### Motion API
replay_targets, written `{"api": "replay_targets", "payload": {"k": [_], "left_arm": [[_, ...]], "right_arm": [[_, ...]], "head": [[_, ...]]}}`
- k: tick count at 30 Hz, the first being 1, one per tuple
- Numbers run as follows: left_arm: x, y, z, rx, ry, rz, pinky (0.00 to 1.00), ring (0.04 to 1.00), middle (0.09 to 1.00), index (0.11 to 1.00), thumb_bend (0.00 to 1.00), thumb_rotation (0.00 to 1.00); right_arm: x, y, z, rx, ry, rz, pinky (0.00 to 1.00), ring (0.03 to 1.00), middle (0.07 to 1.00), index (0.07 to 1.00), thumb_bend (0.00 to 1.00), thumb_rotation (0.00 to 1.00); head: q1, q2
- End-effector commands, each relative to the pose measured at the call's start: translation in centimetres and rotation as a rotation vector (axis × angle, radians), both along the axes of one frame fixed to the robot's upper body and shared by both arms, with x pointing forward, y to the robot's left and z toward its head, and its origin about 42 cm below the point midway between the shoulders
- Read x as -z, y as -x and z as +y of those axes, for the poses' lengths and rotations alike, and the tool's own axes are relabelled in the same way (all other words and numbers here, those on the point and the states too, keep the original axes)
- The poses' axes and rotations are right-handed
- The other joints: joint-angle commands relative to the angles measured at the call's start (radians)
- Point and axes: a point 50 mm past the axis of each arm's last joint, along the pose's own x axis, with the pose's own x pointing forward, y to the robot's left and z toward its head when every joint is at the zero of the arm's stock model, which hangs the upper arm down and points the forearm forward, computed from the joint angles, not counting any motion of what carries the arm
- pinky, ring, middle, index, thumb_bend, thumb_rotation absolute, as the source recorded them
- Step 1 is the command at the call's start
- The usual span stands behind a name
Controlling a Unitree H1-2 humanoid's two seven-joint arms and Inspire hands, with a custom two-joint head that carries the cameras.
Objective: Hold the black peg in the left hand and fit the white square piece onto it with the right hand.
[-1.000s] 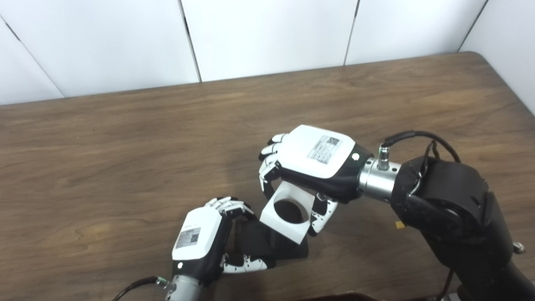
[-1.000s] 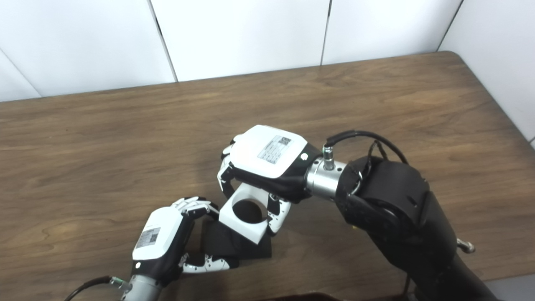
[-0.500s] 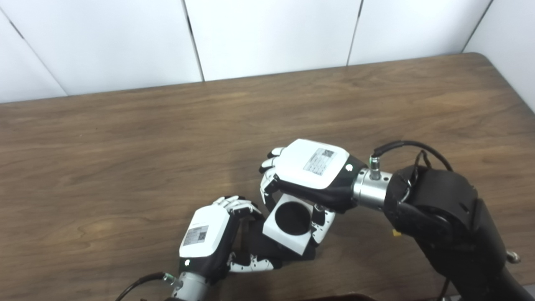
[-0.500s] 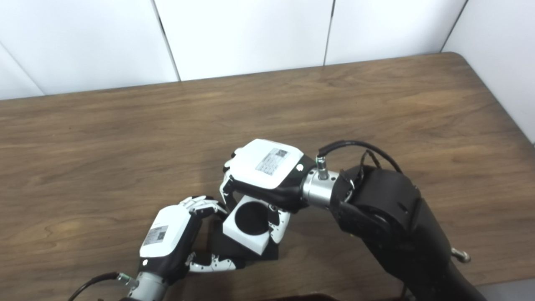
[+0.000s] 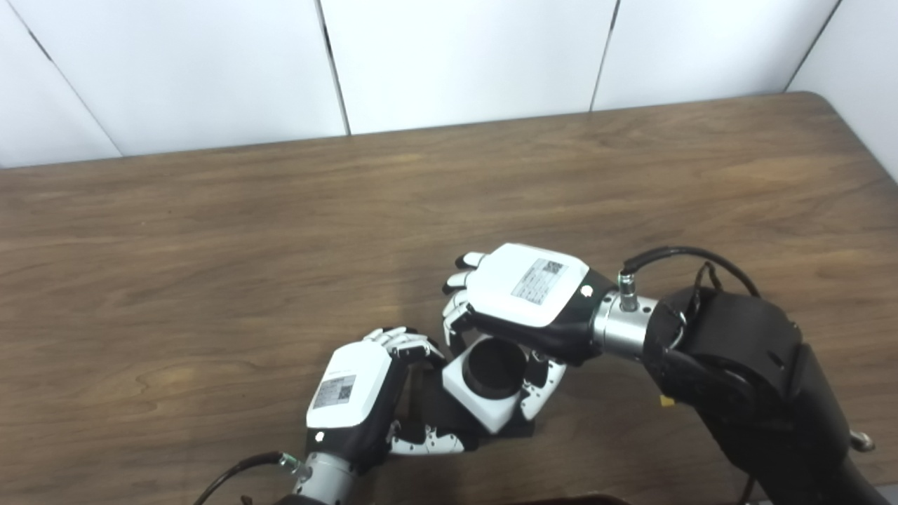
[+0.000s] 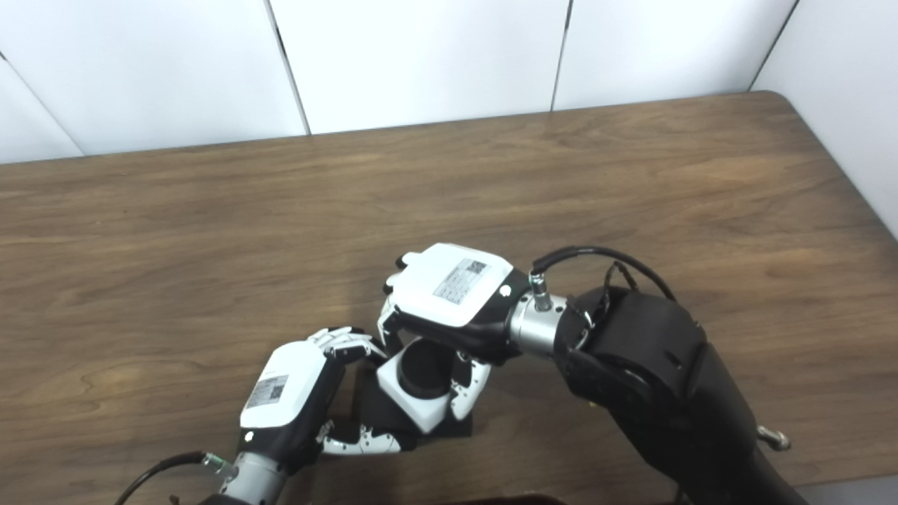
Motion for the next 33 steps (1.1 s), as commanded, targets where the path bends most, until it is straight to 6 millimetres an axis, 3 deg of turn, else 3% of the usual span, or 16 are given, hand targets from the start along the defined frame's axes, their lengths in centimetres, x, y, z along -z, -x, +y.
{"api": "replay_targets", "payload": {"k": [1, 5, 19, 20, 21, 24, 26, 28, 33], "left_arm": [[-1.1, -0.3, -1.2, 0.002, 0.045, -0.029, 0.89, 0.848, 0.758, 0.486, 0.52, 0.05], [-1.1, -0.3, -1.2, 0.001, 0.045, -0.031, 0.88, 0.847, 0.757, 0.485, 0.52, 0.05], [-1.0, -0.6, -1.0, -0.008, 0.010, -0.036, 0.87, 0.827, 0.750, 0.495, 0.52, 0.06], [-1.0, -0.7, -1.0, 0.000, -0.010, -0.039, 0.86, 0.826, 0.757, 0.609, 0.70, 0.13], [-0.9, -0.7, -0.9, 0.010, -0.030, -0.045, 0.86, 0.831, 0.776, 0.684, 0.78, 0.22], [-0.7, -0.7, -0.7, 0.035, -0.069, -0.056, 0.87, 0.857, 0.846, 0.861, 0.94, 0.50], [-0.7, -0.7, -0.6, 0.034, -0.054, -0.054, 0.90, 0.879, 0.891, 0.948, 0.98, 0.62], [-0.8, -0.7, -0.5, 0.031, -0.041, -0.058, 0.91, 0.889, 0.919, 0.987, 1.00, 0.67], [-1.4, -0.8, 0.0, 0.015, 0.002, -0.095, 0.95, 0.956, 0.980, 1.000, 1.00, 0.68]], "right_arm": [[-1.3, -0.1, 0.0, -0.002, 0.015, -0.040, 1.00, 0.939, 0.872, 0.752, 1.00, 0.44], [-1.6, -0.1, -0.2, 0.013, 0.026, -0.050, 1.00, 0.958, 0.899, 0.795, 1.00, 0.51], [-1.9, -0.6, -1.2, 0.082, -0.018, -0.061, 1.00, 0.955, 0.890, 0.810, 0.95, 0.59], [-1.8, -0.6, -1.3, 0.091, -0.020, -0.060, 1.00, 0.955, 0.888, 0.806, 0.95, 0.60], [-1.8, -0.6, -1.5, 0.099, -0.023, -0.060, 1.00, 0.955, 0.885, 0.805, 0.94, 0.61], [-1.6, -0.5, -1.9, 0.125, -0.036, -0.062, 0.99, 0.951, 0.874, 0.805, 0.94, 0.62], [-1.6, -0.4, -2.4, 0.148, -0.048, -0.066, 0.98, 0.947, 0.868, 0.803, 0.94, 0.61], [-1.6, -0.4, -2.7, 0.163, -0.054, -0.069, 0.97, 0.945, 0.865, 0.802, 0.93, 0.60], [-1.7, -0.4, -3.8, 0.201, -0.059, -0.071, 0.96, 0.943, 0.869, 0.811, 0.93, 0.62]], "head": [[-0.001, 0.000], [0.000, 0.002], [0.006, -0.001], [0.006, -0.003], [0.006, -0.004], [0.001, -0.006], [-0.001, -0.008], [-0.001, -0.009], [0.003, -0.012]]}}
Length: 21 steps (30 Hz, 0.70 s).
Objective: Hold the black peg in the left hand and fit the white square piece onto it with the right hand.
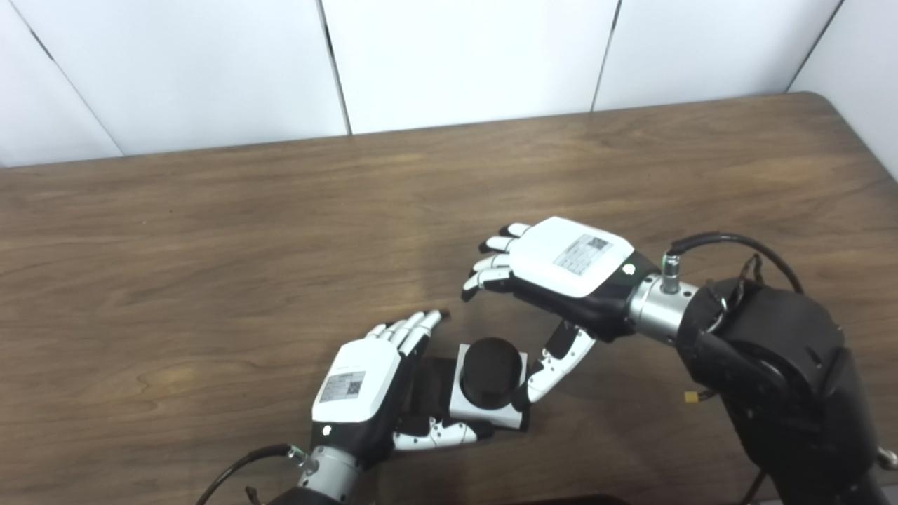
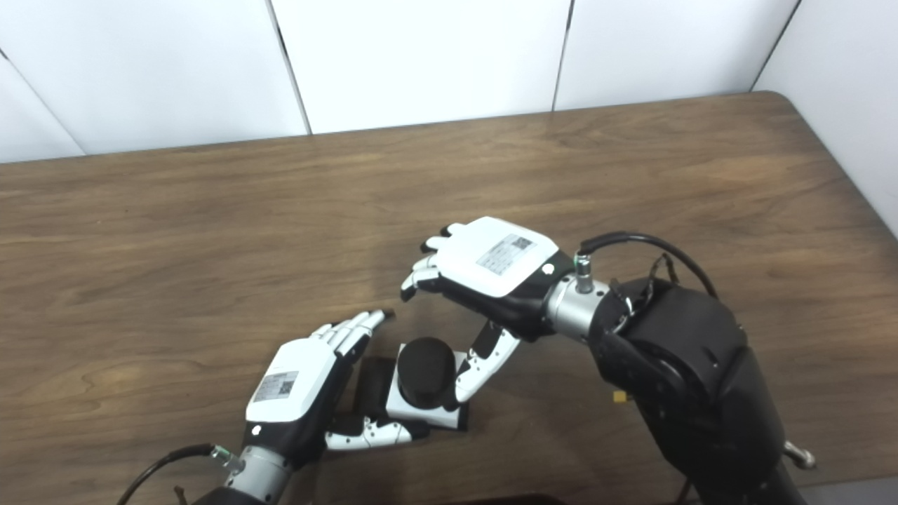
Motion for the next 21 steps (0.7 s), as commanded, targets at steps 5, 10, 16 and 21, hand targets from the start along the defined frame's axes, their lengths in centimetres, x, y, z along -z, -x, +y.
{"api": "replay_targets", "payload": {"k": [5, 10, 16, 21], "left_arm": [[-2.6, -0.5, 1.3, -0.037, 0.073, -0.127, 1.00, 0.999, 1.000, 1.000, 1.00, 0.72], [-4.2, -0.3, 3.6, -0.075, 0.117, -0.115, 1.00, 1.000, 1.000, 1.000, 1.00, 0.70], [-5.1, 0.0, 6.8, -0.191, 0.261, -0.058, 1.00, 1.000, 1.000, 1.000, 1.00, 0.70], [-4.6, -0.2, 9.4, -0.325, 0.610, 0.048, 0.92, 0.985, 0.998, 1.000, 0.93, 0.87]], "right_arm": [[-1.1, -0.2, -2.0, 0.055, -0.081, -0.043, 0.93, 0.926, 0.857, 0.822, 0.87, 0.69], [-0.8, -0.4, -3.6, 0.126, -0.196, 0.045, 0.96, 0.945, 0.883, 0.882, 0.79, 0.80], [1.4, -0.3, -5.9, 0.264, -0.433, 0.188, 0.94, 0.977, 0.935, 0.925, 0.77, 0.99], [5.4, 1.3, -7.5, 0.428, -0.673, 0.239, 0.92, 0.999, 0.995, 0.991, 0.73, 1.00]], "head": [[0.008, -0.005], [0.011, -0.008], [0.022, -0.017], [0.024, -0.020]]}}
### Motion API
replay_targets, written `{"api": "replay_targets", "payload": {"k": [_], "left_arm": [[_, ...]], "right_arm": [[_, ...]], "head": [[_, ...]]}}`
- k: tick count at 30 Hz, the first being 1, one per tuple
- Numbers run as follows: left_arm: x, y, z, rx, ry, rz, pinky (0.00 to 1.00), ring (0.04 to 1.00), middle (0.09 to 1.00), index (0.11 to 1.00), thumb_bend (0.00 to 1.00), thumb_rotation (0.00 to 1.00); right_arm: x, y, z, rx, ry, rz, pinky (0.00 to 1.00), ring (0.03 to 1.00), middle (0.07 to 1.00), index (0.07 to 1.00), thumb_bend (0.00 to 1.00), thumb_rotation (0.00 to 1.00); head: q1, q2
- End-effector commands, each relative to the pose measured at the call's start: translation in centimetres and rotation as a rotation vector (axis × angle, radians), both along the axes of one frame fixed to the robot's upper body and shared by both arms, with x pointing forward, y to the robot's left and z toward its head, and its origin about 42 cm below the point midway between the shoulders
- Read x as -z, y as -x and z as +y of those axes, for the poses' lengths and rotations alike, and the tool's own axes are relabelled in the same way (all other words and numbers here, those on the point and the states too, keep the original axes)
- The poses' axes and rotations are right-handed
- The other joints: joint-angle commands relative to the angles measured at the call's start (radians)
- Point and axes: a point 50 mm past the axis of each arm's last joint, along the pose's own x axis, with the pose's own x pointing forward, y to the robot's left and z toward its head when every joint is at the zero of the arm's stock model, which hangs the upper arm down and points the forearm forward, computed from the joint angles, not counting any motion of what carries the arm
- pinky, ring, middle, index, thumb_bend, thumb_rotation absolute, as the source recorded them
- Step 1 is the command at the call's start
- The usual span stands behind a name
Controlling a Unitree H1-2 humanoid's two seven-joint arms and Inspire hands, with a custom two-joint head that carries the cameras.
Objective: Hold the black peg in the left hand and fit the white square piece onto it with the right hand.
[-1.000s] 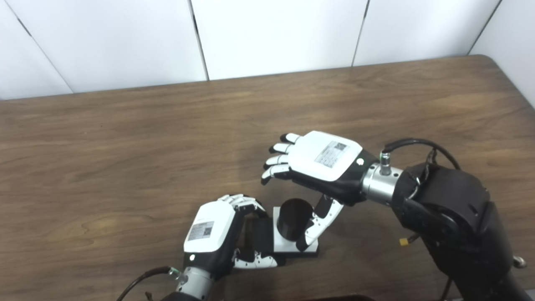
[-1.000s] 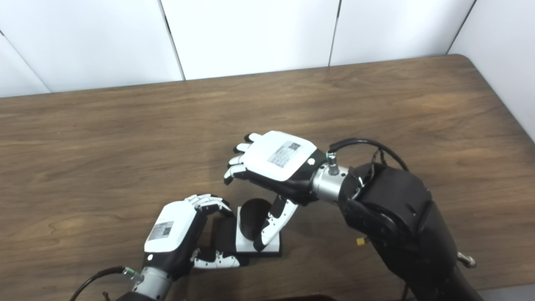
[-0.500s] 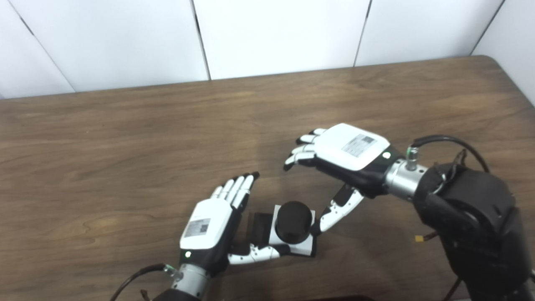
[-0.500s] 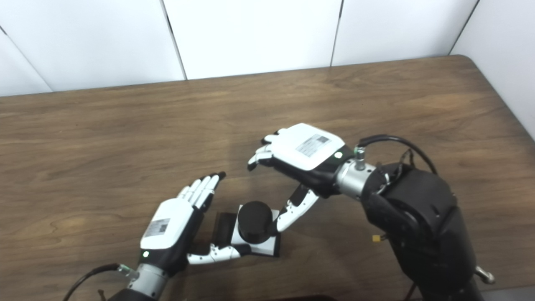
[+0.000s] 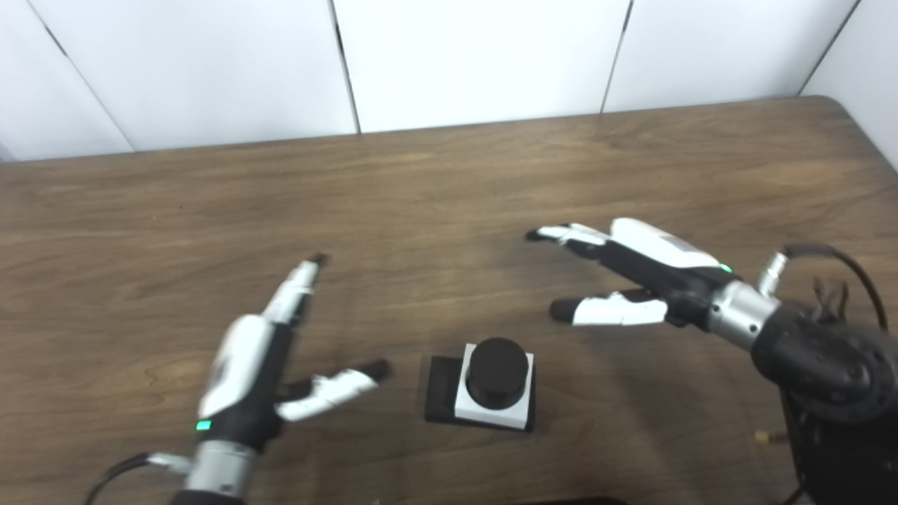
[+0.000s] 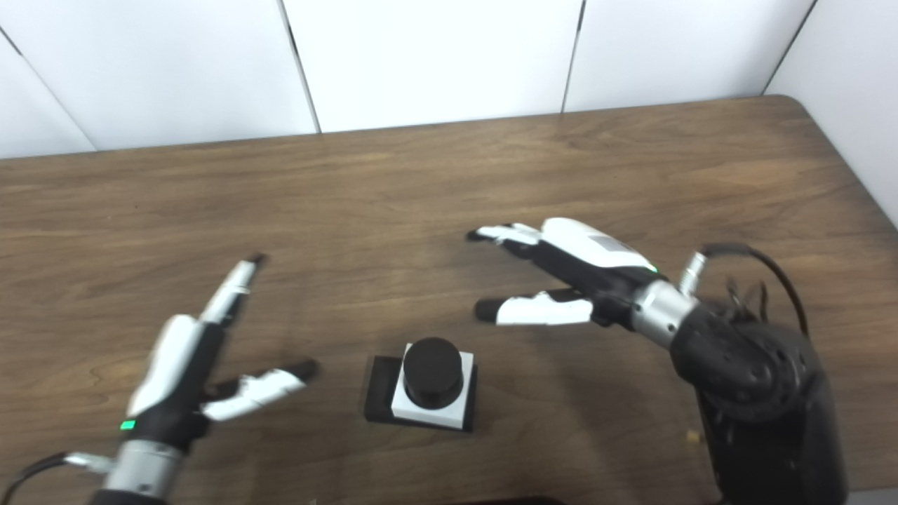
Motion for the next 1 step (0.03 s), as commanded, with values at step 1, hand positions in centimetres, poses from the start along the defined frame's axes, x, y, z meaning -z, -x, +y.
{"api": "replay_targets", "payload": {"k": [1], "left_arm": [[-0.29, -0.29, -0.20, -0.061, 0.269, -0.012, 0.96, 0.993, 0.995, 0.990, 0.84, 0.94]], "right_arm": [[0.58, 0.73, -0.16, 0.090, -0.093, -0.053, 0.95, 1.000, 0.998, 0.996, 0.71, 1.00]], "head": [[-0.005, 0.000]]}}
